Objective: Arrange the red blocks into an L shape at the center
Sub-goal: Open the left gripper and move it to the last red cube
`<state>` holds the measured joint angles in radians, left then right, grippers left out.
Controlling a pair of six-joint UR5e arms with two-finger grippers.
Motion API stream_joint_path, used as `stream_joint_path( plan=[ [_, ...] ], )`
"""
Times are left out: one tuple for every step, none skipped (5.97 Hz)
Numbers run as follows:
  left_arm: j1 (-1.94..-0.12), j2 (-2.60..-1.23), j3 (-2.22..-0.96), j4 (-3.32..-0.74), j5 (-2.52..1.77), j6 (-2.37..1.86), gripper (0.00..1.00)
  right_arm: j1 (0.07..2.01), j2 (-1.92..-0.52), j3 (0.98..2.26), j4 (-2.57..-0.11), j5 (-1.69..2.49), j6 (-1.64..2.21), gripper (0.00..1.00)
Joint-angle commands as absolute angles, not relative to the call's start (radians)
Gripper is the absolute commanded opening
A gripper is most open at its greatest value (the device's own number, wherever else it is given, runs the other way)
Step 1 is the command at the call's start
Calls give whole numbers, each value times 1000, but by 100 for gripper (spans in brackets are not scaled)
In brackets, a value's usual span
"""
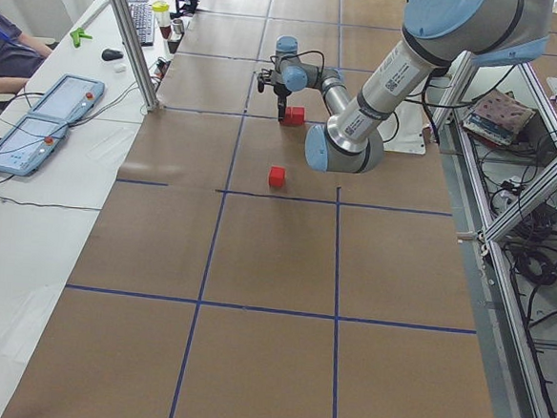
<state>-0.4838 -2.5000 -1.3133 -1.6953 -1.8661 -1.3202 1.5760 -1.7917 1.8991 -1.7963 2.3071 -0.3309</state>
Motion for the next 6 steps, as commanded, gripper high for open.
stream_joint_path(
  plan=[
    [-527, -2493, -1368, -1692, -1903, -1296, 100, 1577, -1792, 1899, -1796, 2307, -330, 100],
    [-573, -2461, -1415, -1672, -1990, -1239, 100, 1577, -1792, 1899, -1796, 2307, -330, 100],
    [-604, -2345, -1554, -1633, -2009, -1145, 100, 1575, -1792, 1899, -1796, 2307, -330, 100],
    [-638, -2248, -1669, -1581, -2020, -1032, 100, 1577, -1793, 1899, -1796, 2307, -330, 100],
    [-662, -2133, -1766, -1580, -2020, -982, 100, 1575, -1793, 1899, -1796, 2307, -330, 100],
    [-687, -2037, -1848, -1588, -2013, -977, 100, 1575, -1793, 1893, -1796, 2307, -331, 100]
  ],
)
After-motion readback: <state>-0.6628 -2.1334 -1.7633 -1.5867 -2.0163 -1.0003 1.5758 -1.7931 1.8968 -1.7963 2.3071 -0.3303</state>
